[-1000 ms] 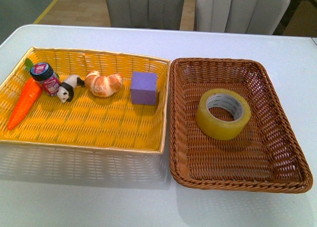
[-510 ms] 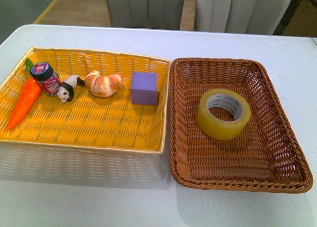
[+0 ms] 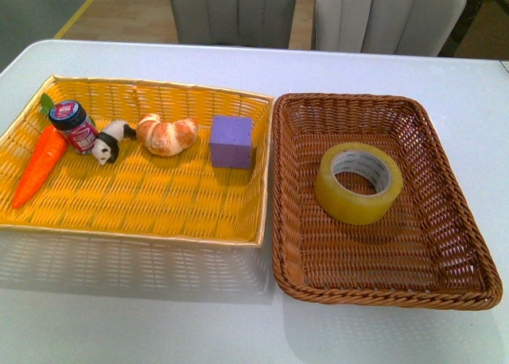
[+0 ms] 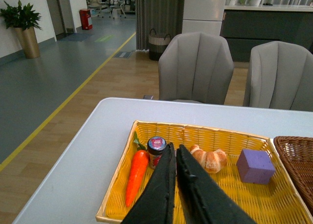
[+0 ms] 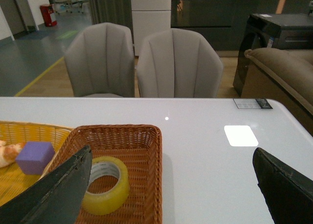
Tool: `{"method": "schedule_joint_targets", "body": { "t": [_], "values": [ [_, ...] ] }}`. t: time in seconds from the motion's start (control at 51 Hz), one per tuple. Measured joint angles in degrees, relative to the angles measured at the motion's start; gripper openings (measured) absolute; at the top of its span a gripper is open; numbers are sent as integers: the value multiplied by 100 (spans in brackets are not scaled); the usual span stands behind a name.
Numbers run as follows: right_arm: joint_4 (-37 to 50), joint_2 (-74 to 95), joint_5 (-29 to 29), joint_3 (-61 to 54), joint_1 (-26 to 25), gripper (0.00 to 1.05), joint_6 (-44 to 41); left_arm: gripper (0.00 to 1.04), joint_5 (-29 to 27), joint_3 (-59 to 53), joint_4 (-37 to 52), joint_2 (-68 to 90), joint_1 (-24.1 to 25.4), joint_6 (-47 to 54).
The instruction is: Move tape to another basket
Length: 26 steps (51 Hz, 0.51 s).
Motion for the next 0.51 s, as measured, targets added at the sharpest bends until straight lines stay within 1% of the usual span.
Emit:
{"method": "schedule_joint_targets", "body": {
  "t": [0.02, 0.137, 0.157, 0.176, 0.255, 0.275, 0.412, 0.431, 0.49, 0.51],
  "values": [
    [0, 0, 0, 0, 0, 96, 0, 15, 2, 0, 0, 0, 0, 0],
    [0, 0, 0, 0, 0, 96, 0, 36, 2, 0, 0, 0, 0, 0],
    [0, 0, 0, 0, 0, 96, 0, 41, 2, 0, 0, 0, 0, 0],
    [0, 0, 0, 0, 0, 96, 0, 43, 2, 0, 0, 0, 0, 0],
    [0, 0, 0, 0, 0, 96, 0, 57, 2, 0, 0, 0, 0, 0],
    [0, 0, 0, 0, 0, 96, 0, 59, 2, 0, 0, 0, 0, 0],
    [0, 0, 0, 0, 0, 96, 0, 82, 2, 0, 0, 0, 0, 0],
    [0, 0, 0, 0, 0, 96, 0, 84, 2, 0, 0, 0, 0, 0],
    [0, 0, 0, 0, 0, 96, 0, 97, 2, 0, 0, 0, 0, 4],
    [0, 0, 0, 0, 0, 96, 0, 98, 0, 0, 0, 0, 0, 13]
  ]
}}
